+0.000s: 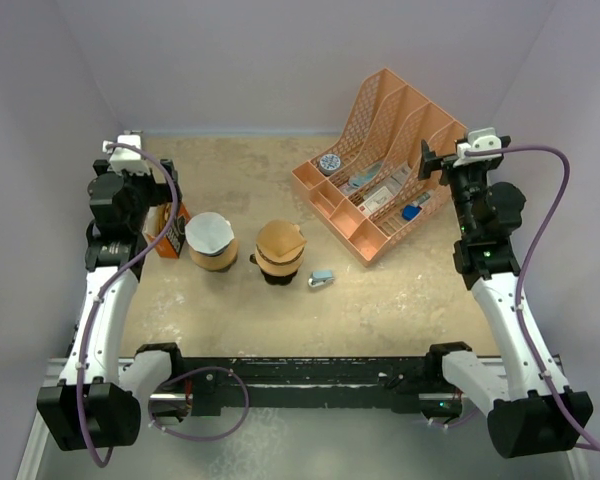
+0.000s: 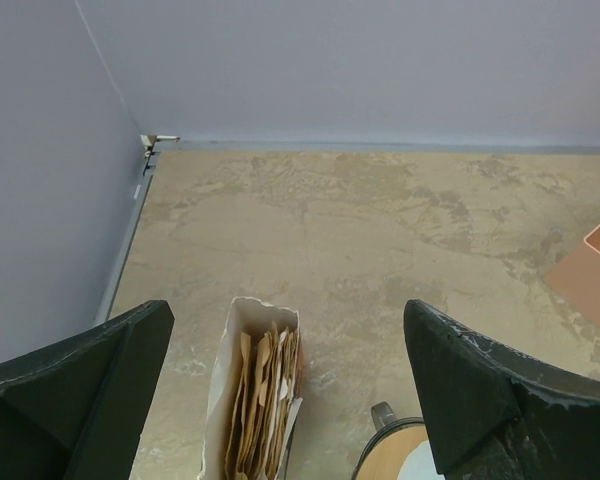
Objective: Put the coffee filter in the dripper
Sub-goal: Reset both arms
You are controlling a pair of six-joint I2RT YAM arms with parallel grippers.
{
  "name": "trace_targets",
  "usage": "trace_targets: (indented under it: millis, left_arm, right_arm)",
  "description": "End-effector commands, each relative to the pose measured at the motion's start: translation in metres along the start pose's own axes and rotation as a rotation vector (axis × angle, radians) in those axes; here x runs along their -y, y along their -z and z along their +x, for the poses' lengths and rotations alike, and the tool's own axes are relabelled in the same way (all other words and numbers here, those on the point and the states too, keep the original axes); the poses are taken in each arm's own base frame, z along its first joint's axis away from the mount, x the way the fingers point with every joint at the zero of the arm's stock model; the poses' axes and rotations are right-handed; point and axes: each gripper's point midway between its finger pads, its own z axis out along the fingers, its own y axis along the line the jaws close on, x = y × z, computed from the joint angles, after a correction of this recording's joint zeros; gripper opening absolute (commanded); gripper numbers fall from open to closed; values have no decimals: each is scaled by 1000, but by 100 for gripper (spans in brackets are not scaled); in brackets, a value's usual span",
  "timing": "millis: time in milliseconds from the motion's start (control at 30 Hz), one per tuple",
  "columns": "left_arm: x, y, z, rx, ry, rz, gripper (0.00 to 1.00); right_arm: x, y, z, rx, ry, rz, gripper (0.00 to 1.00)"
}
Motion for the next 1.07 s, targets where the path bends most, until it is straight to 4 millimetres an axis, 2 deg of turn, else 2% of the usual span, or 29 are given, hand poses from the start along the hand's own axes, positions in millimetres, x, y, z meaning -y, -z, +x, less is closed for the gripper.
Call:
trace_targets:
  millis: [0, 1033]
  left_arm:
    - [-5, 10, -28, 65, -32, -16, 100]
    - [-6, 13, -30, 52, -55, -6, 100]
  right_arm:
    - [11, 2, -14, 48, 16, 44, 100]
    - [15, 2, -10, 30, 13, 65, 100]
